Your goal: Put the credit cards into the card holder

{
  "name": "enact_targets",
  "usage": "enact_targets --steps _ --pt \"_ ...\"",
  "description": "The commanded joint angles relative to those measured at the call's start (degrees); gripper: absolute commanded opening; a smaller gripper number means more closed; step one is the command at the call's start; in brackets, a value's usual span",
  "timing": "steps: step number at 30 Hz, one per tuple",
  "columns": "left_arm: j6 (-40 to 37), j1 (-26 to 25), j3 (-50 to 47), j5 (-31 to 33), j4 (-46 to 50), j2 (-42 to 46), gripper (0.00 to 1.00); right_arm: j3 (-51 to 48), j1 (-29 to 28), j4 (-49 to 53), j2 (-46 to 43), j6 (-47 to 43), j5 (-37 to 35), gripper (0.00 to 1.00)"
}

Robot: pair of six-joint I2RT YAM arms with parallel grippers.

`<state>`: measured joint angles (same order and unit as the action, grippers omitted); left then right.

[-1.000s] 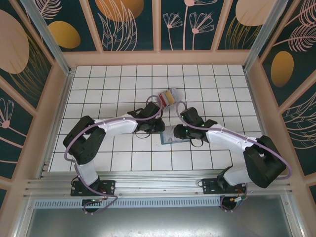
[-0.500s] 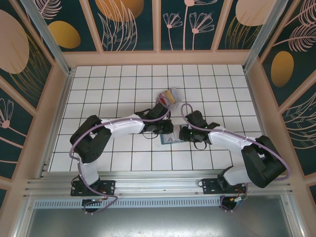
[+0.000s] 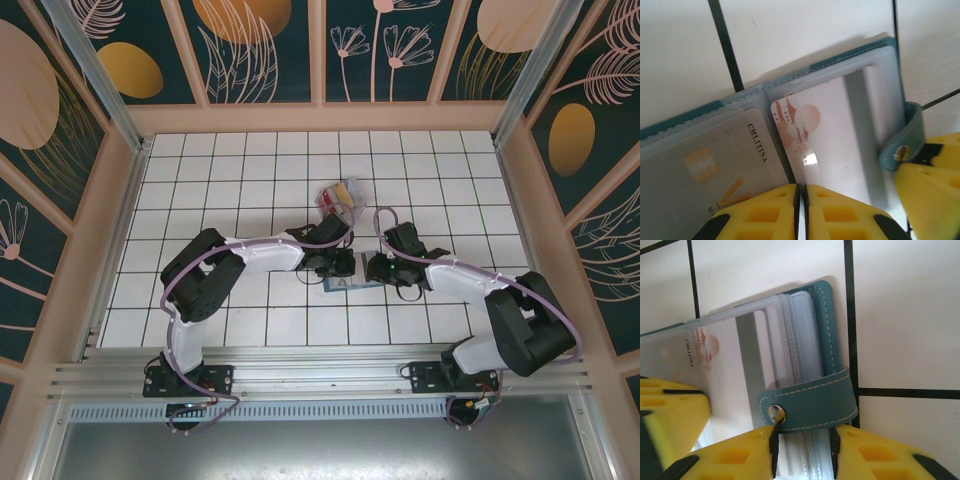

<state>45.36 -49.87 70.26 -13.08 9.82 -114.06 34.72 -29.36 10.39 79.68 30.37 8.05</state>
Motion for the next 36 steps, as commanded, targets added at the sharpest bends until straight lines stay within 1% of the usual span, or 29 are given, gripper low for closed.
enact_targets --steps 1,7,28,32,36 --pt "0.82 -0.05 -1.38 -0.23 -1.25 -1.23 0.14 -0.56 -0.43 -1.41 0.38 -0.44 1.7 0.35" --pt "1.04 -0.03 -2.54 -0.1 -2.0 -1.41 0.13 0.17 -0.7 0.84 -3.04 -0.22 -0.06 0.35" --pt "0.7 -0.02 -2.51 -0.4 -2.09 -1.69 0.12 -0.54 -0.87 1.36 -4.53 0.67 0.34 0.35" --pt "0.65 -0.02 -2.73 -0.43 -2.01 -1.69 0.12 0.0 -0.96 3.76 -5.41 0.72 -2.86 0.35" --pt "0.63 -0.02 -2.65 -0.44 -2.04 -1.74 0.12 0.09 -0.96 4.77 -6.38 1.0 -3.75 0.35"
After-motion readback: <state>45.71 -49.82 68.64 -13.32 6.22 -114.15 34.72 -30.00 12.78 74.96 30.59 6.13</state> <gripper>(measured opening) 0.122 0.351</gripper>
